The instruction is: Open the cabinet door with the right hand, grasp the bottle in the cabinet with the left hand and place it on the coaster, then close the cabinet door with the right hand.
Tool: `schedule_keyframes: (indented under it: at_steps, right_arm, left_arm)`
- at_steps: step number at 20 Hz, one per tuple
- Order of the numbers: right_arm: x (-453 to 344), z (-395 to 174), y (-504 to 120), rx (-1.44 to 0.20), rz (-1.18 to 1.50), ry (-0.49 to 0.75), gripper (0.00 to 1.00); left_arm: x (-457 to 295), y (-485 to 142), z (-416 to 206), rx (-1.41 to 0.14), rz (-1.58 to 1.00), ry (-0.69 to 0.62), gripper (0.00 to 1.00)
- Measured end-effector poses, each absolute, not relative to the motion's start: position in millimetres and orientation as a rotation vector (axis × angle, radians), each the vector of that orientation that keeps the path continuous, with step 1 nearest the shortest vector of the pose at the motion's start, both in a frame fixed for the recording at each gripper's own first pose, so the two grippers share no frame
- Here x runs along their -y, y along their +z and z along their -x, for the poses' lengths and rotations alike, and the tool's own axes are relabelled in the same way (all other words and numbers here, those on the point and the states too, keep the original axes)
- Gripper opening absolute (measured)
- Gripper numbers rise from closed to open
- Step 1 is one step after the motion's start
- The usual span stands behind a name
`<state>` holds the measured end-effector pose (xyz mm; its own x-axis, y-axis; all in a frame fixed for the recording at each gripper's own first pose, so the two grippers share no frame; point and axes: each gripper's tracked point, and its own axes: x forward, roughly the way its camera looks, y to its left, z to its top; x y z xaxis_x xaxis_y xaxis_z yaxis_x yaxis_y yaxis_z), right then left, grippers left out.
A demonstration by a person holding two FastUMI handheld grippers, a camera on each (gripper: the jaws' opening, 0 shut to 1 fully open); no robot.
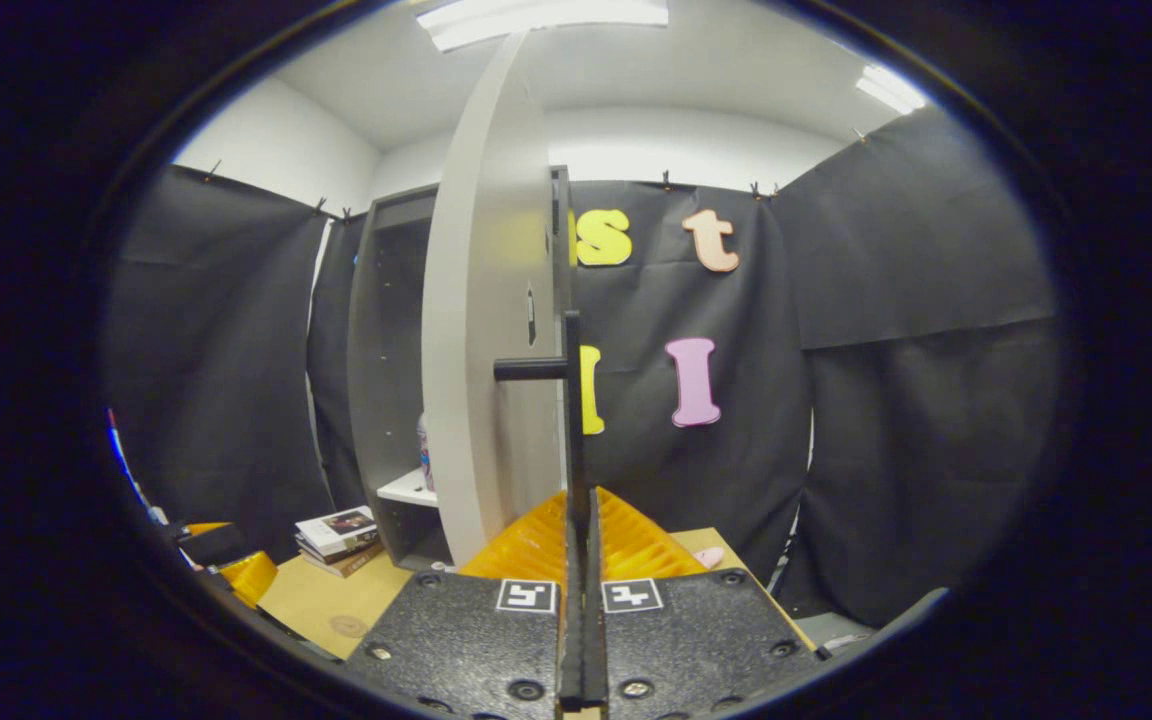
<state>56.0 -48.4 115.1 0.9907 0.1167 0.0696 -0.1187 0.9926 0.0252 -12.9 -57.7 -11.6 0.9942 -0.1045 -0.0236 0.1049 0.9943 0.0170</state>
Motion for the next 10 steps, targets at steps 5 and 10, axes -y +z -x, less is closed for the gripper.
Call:
schedule_keyframes:
  at_steps: [5, 10]
  right_arm:
    - [53, -49, 119, 0.066, -0.033, 0.078, 0.04]
    - [38, 8, 109, 0.074, -0.010, 0.080, 0.04]
  left_arm:
    - [52, -15, 11, -0.032, -0.009, -0.092, 0.95]
    - [46, -16, 6, -0.033, -0.005, -0.089, 0.95]
